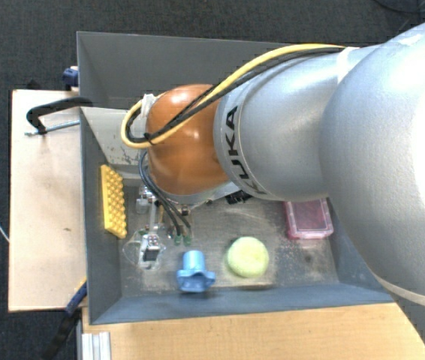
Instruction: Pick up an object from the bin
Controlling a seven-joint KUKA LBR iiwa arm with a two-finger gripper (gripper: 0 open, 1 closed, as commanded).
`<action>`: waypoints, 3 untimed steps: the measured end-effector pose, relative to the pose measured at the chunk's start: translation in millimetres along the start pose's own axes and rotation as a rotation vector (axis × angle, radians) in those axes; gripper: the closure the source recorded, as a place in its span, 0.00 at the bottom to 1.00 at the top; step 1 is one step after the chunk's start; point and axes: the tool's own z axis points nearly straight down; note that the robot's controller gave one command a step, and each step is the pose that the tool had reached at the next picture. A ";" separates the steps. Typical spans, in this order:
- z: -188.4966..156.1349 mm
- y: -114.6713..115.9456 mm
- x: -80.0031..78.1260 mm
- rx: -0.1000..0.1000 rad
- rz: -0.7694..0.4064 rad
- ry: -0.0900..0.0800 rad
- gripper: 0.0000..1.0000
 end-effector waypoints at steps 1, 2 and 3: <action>47.6 -0.5 -0.3 0.002 -0.112 0.001 0.00; 72.0 -1.6 6.1 -0.002 0.140 -0.008 1.00; 71.8 -1.6 6.0 -0.002 0.139 -0.008 1.00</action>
Offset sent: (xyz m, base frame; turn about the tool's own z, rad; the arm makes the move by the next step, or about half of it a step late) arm -0.0113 -0.0030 -0.0804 0.1393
